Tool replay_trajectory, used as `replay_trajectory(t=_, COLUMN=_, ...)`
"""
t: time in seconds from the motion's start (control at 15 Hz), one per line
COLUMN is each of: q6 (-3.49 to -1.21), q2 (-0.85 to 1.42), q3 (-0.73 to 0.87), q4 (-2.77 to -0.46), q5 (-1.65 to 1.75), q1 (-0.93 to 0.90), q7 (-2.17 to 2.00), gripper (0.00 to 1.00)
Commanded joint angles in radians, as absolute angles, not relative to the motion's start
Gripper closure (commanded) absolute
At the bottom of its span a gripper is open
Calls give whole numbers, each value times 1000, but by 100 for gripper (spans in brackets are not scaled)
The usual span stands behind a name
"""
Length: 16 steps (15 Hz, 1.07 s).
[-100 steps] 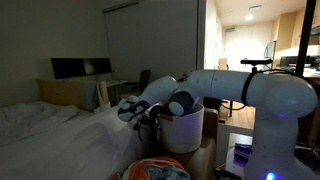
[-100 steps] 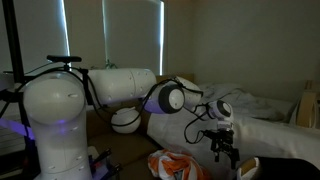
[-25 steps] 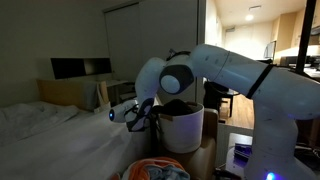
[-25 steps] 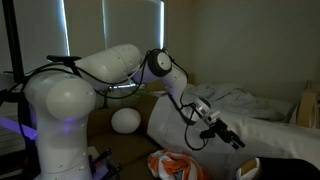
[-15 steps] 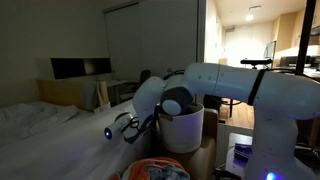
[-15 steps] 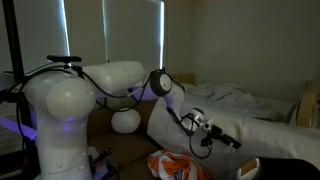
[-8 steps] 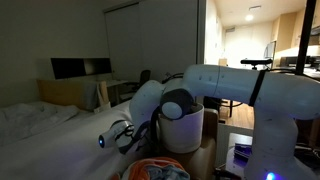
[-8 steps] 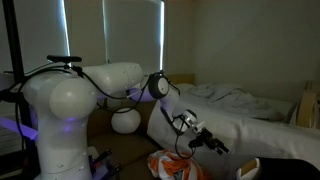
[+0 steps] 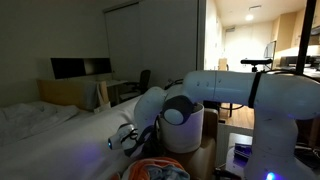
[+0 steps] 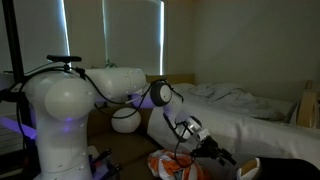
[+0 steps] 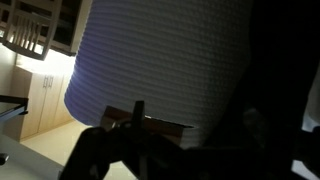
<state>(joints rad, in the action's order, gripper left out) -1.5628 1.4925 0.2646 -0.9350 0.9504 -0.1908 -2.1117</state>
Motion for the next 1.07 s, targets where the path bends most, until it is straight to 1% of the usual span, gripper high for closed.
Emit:
replay_trajectory(t=0.0, q6=-1525, q2=1492, q3=287, q4=-928, q5=973, q1=-139, q7=-2130, gripper=0)
replay_trajectory(t=0.27, q6=-1519, q2=1492, q3=316, q4=-931, q5=1011, q1=-95, q7=-2126, gripper=0)
replay_trajectory(t=0.53, q6=-1510, q2=1492, q3=312, q4=-932, q5=1060, q1=-79, q7=-2121, gripper=0)
replay_trajectory(t=1.0, q6=-1548, q2=1492, q3=251, q4=-947, q5=1125, q1=-142, q7=-2130, gripper=0)
